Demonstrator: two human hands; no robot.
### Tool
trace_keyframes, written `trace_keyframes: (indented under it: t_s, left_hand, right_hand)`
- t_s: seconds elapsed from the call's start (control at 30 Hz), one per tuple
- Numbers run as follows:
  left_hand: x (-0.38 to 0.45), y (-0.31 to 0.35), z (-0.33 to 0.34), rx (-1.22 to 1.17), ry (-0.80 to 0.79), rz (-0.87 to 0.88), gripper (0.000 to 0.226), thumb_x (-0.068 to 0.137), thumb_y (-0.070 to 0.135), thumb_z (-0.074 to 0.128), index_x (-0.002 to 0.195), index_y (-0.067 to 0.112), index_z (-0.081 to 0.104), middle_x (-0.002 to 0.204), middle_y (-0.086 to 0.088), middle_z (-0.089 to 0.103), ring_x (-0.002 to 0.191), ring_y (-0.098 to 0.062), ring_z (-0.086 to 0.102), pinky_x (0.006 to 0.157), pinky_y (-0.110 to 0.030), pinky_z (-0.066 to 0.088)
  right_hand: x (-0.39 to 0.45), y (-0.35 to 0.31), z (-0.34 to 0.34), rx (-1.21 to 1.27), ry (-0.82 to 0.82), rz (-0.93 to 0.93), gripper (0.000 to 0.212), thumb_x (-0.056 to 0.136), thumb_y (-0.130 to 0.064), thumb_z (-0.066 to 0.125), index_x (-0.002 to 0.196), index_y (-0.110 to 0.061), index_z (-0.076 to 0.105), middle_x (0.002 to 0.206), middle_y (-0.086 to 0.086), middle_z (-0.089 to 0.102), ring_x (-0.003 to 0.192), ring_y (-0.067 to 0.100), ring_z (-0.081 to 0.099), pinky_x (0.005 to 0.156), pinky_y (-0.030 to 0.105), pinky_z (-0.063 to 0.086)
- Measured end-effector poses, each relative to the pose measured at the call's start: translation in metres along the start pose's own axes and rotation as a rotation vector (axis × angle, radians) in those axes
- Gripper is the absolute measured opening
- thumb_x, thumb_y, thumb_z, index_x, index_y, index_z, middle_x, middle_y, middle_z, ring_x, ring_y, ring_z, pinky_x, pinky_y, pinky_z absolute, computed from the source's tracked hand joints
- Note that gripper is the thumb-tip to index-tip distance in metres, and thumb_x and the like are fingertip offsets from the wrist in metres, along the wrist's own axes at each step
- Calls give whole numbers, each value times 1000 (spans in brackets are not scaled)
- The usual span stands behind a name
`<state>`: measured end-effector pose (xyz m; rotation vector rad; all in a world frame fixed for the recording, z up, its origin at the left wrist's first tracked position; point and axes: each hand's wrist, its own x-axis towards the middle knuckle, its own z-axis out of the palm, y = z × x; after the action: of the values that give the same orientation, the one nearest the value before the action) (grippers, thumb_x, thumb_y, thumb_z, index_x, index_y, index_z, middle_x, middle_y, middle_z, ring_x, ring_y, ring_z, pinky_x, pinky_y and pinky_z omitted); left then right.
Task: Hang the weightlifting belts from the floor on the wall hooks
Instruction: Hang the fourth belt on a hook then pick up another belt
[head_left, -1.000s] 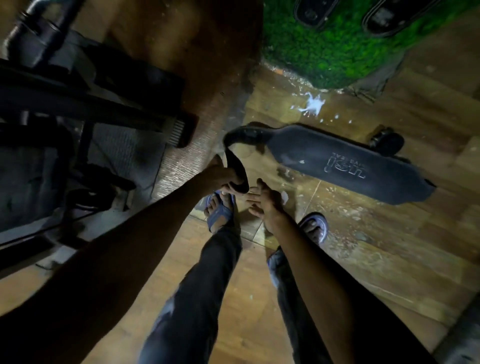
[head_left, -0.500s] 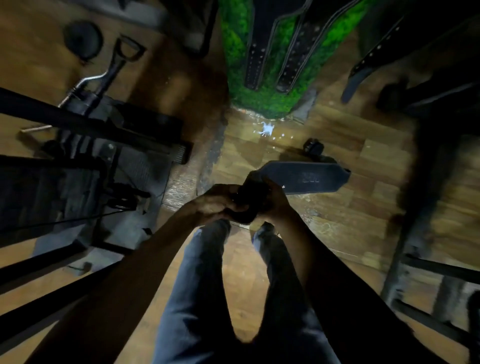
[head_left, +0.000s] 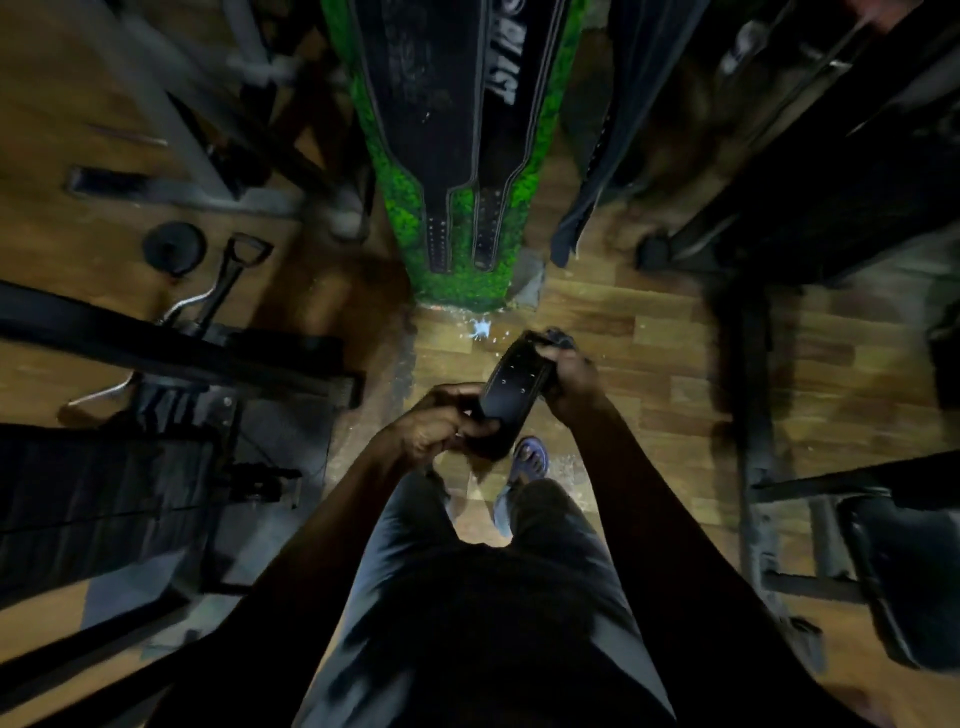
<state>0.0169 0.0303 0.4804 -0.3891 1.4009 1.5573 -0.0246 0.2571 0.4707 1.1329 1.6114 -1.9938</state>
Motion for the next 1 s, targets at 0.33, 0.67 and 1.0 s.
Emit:
trace_keyframes:
  t_s: [0.33, 0.67, 1.0]
  left_hand:
    - [-55, 151, 104, -113, -271, 118, 83, 75, 75, 60, 121, 7, 73, 118, -18, 72, 114, -36, 65, 106, -50, 48]
    - [-59, 239, 146, 160, -271, 162, 27, 102, 0, 49, 123, -1, 65, 98, -9, 78, 76, -17, 78, 69, -32, 65]
    - [-135, 213, 109, 854, -384, 497, 28, 94, -10, 61, 115, 5, 73, 99, 3, 80, 96, -8, 75, 90, -23, 58]
  right_hand:
    - [-168, -119, -37, 30, -26, -607, 22, 96, -3, 65, 115, 7, 70, 113, 19, 74, 96, 23, 71, 82, 30, 58]
    - [-214, -85, -54, -144, -111, -440, 40, 98, -39, 65, 123, -9, 71, 121, 12, 74, 117, 35, 67, 110, 60, 44]
    - [-206, -127, -3, 338, -207, -31, 72, 95, -67, 48, 48, -12, 50, 38, 4, 41, 36, 20, 40, 48, 25, 30]
